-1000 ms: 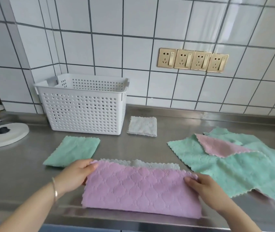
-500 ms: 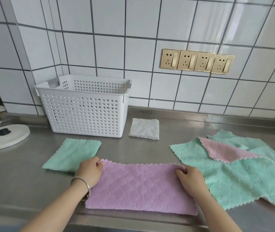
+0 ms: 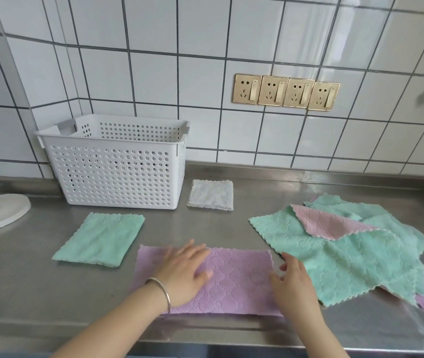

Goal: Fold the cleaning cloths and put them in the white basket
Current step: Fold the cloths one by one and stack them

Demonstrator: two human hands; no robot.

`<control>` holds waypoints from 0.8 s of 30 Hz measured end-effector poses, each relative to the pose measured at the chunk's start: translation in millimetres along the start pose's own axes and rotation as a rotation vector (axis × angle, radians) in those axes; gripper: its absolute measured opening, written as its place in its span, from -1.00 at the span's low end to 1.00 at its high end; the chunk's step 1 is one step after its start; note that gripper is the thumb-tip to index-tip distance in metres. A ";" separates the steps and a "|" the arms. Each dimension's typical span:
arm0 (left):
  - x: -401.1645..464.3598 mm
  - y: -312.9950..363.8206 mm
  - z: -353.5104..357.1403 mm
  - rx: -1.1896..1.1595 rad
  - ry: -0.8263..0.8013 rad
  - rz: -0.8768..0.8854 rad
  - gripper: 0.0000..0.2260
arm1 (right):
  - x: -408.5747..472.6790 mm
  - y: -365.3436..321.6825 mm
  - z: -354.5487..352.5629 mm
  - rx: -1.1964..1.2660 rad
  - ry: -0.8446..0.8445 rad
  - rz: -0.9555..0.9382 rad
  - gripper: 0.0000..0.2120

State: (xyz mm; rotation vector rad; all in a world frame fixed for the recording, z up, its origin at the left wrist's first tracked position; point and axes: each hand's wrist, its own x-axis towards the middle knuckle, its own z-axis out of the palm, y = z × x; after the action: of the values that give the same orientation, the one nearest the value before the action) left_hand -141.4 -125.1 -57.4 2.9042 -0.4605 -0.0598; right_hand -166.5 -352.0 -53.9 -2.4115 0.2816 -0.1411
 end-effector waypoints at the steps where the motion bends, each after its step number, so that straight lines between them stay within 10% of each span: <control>1: 1.8 8.2 1.3 0.026 -0.076 0.040 -0.14 | -6.0 1.1 1.2 -0.012 -0.022 0.012 -0.47; 7: 4.4 12.6 17.4 0.110 -0.213 0.041 0.03 | -20.9 -2.5 4.9 -0.100 -0.108 0.123 -0.47; 11: 4.5 14.1 20.0 0.115 -0.200 0.029 0.00 | -21.8 -11.2 0.7 -0.265 -0.164 0.197 -0.83; 16: 4.7 14.9 11.9 0.033 -0.227 -0.032 -0.31 | -24.4 -19.2 5.0 -0.248 -0.051 0.143 -0.89; 24: 7.6 28.4 -36.8 -1.158 0.065 -0.454 -0.68 | -45.0 -82.0 55.6 -0.167 0.455 -0.704 -0.87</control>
State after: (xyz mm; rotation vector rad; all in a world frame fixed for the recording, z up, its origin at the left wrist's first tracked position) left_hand -140.1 -146.8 -15.7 1.7913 0.2223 -0.2124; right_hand -186.9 -245.7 -43.0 -2.5166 -0.3852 -1.0195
